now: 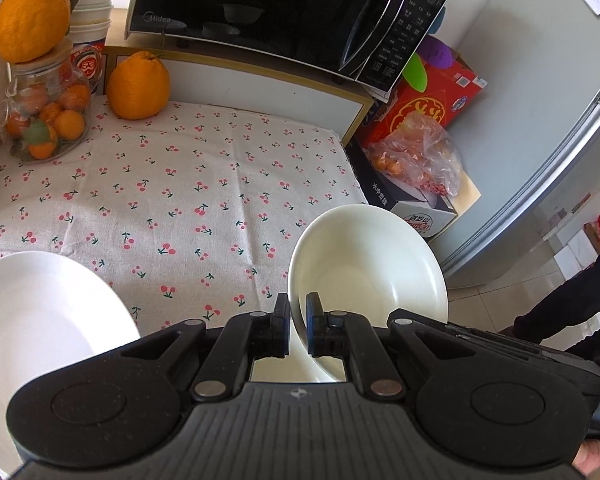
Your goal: Organize plates and bowls
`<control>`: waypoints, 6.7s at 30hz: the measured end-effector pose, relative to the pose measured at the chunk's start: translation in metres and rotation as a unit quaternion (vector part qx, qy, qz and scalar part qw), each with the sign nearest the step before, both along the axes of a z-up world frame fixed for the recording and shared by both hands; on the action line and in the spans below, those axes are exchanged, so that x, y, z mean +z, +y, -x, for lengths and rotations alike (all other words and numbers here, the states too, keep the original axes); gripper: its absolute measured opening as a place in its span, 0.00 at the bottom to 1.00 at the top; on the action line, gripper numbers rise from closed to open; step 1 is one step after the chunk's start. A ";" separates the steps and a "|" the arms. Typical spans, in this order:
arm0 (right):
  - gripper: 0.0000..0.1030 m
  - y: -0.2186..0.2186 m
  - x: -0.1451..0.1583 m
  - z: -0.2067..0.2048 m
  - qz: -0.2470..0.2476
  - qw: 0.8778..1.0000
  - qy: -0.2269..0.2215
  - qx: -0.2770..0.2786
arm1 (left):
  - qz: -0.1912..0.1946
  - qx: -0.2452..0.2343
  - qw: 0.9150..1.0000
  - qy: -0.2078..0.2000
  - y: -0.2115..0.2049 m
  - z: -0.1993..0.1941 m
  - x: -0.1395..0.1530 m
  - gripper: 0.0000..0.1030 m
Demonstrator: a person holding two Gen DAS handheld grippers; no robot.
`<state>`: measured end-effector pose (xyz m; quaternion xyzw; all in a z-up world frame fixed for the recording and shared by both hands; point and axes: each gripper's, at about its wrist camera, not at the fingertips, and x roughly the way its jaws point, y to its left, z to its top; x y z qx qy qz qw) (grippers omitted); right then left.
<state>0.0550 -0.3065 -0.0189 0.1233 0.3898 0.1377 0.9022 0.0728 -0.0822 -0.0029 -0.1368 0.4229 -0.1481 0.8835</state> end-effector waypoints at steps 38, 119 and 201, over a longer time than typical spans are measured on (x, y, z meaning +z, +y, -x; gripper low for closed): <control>0.20 0.032 -0.020 0.028 0.079 0.996 0.021 0.045 | -0.044 -0.001 0.998 0.043 0.013 0.038 -0.036 0.32; 0.20 0.025 -0.052 0.017 0.016 0.994 0.103 -0.027 | -0.036 -0.010 0.998 0.051 0.010 0.025 -0.055 0.20; 0.24 0.203 -0.032 0.021 0.043 0.995 0.019 0.088 | -0.021 0.169 0.985 0.035 0.149 0.056 -0.030 0.20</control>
